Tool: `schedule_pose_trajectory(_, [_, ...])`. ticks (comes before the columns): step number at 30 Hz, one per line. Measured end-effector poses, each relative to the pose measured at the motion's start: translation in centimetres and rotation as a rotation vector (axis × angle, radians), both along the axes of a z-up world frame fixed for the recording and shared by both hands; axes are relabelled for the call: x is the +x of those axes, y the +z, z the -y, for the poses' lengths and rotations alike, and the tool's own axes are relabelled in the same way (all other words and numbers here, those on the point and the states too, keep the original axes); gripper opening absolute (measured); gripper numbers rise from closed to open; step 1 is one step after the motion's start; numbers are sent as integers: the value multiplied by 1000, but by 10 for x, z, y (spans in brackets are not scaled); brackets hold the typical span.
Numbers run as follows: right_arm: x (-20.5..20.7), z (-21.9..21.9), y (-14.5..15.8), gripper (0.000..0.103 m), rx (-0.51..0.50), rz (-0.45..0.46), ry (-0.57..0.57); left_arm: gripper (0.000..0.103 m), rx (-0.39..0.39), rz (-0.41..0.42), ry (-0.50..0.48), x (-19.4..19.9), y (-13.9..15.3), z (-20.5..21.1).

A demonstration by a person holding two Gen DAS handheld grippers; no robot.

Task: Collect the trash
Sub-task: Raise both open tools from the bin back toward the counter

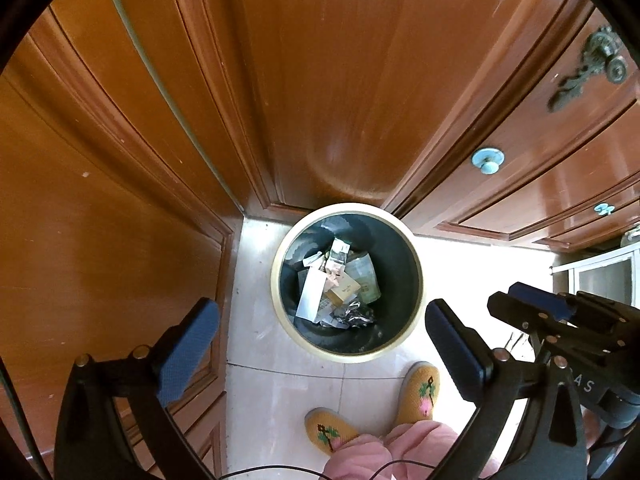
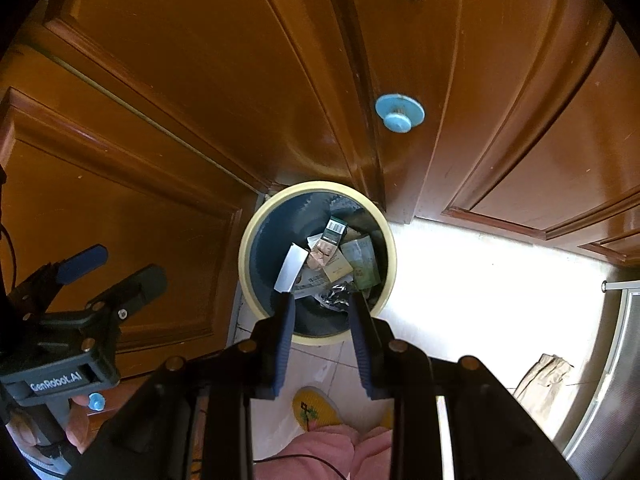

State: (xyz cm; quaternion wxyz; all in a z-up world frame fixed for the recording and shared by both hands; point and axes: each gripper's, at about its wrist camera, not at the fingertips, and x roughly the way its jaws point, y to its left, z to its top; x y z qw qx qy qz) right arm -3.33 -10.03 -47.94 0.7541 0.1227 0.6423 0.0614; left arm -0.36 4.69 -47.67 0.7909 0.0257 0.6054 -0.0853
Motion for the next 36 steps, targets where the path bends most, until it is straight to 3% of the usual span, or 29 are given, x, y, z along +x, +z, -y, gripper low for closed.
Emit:
schedule_pose_trajectory(16, [-9, -4, 76, 28, 13, 16, 1, 102, -9, 26, -4, -10, 91, -4])
schedule_pose_trajectory(36, [-29, 26, 259, 39, 39, 158, -22, 102, -65, 181, 15, -29, 296, 14])
